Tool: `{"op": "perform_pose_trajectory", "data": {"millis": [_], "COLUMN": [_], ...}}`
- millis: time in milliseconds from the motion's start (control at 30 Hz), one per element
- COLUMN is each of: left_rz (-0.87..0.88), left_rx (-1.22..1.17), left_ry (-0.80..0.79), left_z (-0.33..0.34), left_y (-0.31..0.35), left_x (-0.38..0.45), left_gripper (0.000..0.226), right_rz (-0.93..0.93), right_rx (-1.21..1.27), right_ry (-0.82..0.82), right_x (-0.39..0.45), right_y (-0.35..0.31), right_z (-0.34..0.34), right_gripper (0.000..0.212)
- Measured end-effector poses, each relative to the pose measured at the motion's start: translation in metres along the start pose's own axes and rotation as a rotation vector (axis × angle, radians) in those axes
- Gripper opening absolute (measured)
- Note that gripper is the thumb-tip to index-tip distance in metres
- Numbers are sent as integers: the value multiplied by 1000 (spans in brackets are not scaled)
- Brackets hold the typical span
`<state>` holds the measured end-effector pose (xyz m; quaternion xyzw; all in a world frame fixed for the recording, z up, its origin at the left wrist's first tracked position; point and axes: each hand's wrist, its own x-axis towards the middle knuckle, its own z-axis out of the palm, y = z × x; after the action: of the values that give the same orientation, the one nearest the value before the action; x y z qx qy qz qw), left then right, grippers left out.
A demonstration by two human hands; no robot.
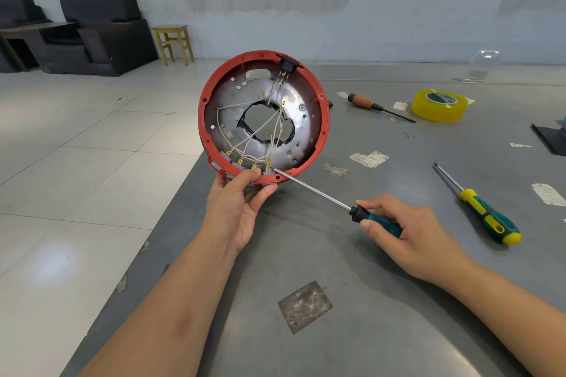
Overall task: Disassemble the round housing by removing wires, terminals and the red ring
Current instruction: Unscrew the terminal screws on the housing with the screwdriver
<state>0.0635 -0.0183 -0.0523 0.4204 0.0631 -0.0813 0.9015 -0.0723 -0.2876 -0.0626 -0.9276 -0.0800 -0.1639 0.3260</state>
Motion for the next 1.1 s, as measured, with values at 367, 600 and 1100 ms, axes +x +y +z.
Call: {"op": "perform_pose_trajectory", "data": {"millis": [367, 600, 1100], "left_rz": [13, -23, 0], "left_rx": [-39, -66, 119], "left_ry": [14, -11, 16], "left_z": [4, 3, 6], "left_y": [-1, 2, 8], "left_x": [-4, -7, -6], "left_gripper": [52, 64, 60], "right_rz": [-4, 32, 21], "right_rx": [8, 75, 90], "right_ry": [-23, -23, -21], "right_x": [1, 0, 2], "right_y": [-3, 3, 2], "right_z": [3, -2, -4], "right_gripper": [32, 22, 26]}}
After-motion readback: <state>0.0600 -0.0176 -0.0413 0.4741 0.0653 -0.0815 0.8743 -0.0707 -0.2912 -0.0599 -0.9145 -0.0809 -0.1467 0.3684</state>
